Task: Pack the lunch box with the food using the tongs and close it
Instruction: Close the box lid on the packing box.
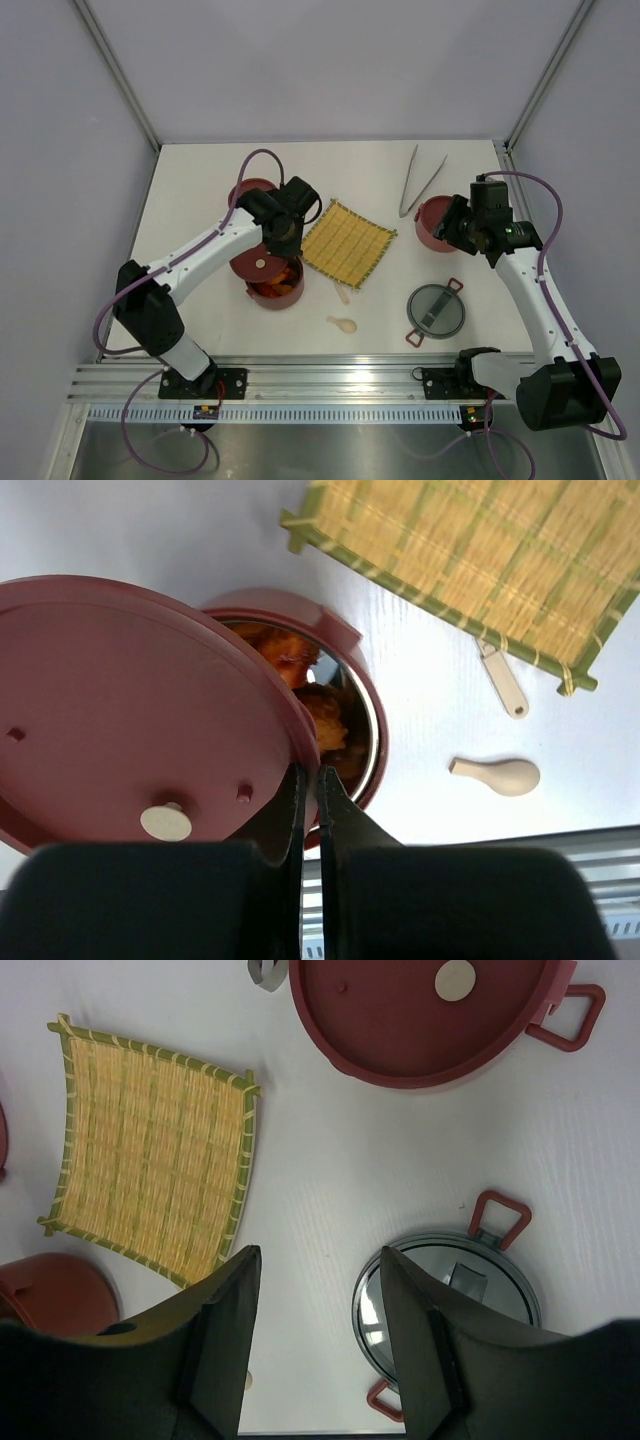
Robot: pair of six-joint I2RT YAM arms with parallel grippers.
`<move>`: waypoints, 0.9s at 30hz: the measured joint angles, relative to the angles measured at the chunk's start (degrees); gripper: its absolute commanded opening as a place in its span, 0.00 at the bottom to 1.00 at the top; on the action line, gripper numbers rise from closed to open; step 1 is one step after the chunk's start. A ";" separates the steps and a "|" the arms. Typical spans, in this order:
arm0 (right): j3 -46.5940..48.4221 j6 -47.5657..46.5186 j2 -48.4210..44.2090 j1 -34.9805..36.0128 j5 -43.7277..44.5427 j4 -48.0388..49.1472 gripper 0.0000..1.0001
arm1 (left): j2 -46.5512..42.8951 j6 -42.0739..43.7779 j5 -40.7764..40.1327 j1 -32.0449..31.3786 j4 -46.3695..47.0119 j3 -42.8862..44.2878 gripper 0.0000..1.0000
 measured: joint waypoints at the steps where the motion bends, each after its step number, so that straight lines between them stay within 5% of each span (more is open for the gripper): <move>1: 0.00 0.00 0.00 0.00 0.02 -0.11 0.59 | 0.61 -0.04 0.31 -0.63 0.07 -0.02 0.00; 20: 0.00 -0.04 1.05 0.00 0.55 -0.17 0.59 | 3.30 -2.45 4.74 -3.37 4.04 -3.98 0.00; 23: 0.00 -0.04 1.07 0.00 0.55 -0.13 0.59 | 3.30 -2.62 5.20 -3.37 4.63 -4.87 0.13; 25: 0.00 -0.04 1.07 0.00 0.55 -0.13 0.59 | 3.32 -2.89 5.57 -3.48 4.81 -5.22 0.32; 27: 0.00 -0.04 1.07 0.00 0.52 -0.13 0.59 | 3.32 -3.26 5.81 -3.72 4.79 -5.27 0.36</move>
